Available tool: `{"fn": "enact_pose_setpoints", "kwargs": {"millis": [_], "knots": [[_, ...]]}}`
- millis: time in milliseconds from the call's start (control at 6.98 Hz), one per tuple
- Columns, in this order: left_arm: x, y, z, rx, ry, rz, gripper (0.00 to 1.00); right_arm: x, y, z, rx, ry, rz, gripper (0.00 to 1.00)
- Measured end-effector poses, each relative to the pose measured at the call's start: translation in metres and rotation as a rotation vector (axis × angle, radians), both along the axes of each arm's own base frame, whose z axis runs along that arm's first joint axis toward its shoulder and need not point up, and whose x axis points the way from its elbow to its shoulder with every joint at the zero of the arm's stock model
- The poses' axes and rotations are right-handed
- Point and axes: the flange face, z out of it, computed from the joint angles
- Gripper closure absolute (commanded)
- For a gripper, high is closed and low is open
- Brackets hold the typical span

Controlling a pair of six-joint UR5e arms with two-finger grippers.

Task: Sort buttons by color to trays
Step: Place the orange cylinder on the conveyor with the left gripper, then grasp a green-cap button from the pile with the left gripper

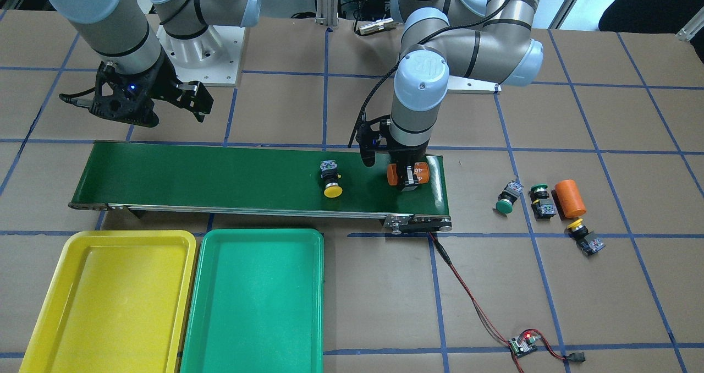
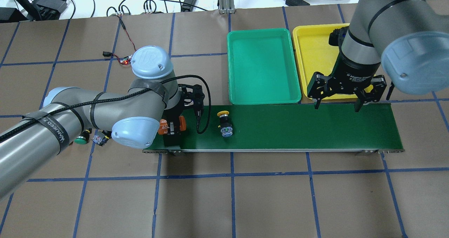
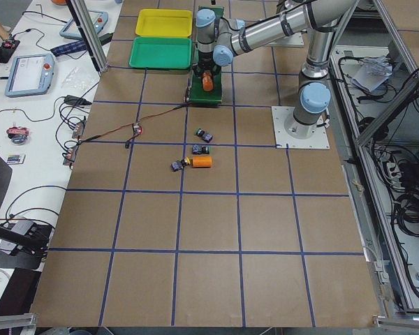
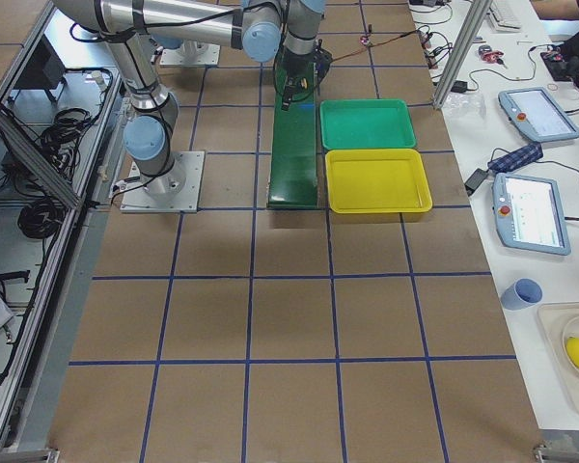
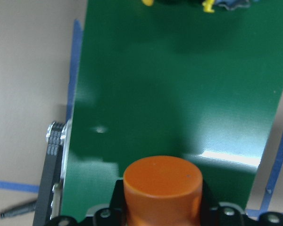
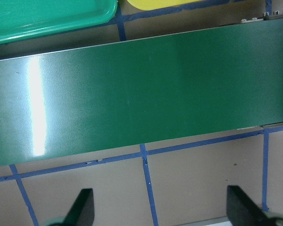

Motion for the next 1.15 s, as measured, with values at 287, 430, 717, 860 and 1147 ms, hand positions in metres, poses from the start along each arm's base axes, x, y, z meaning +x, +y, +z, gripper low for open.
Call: {"fn": "enact_pose_setpoints", "kwargs": {"millis": [287,430,717,860,1147], "knots": [[0.003,-0.003,0.017,-0.038,0.009,0.016,0.0,0.0,-0.015,-0.012,-0.019,0.004,-0.008,0.0],[0.02,-0.014,0.029,-0.061,0.014,0.059,0.0,0.0,-0.018,-0.013,-0.037,-0.001,-0.01,0.0],[0.111,-0.039,0.042,-0.066,0.006,0.268,0.0,0.001,-0.02,-0.016,-0.048,-0.01,-0.01,0.0],[0.166,-0.047,0.037,-0.048,0.004,0.407,0.0,0.003,-0.019,-0.021,-0.055,-0.023,-0.01,0.0],[0.241,-0.041,0.004,0.021,-0.002,0.645,0.0,0.007,-0.019,-0.026,-0.088,-0.053,-0.017,0.0]]}}
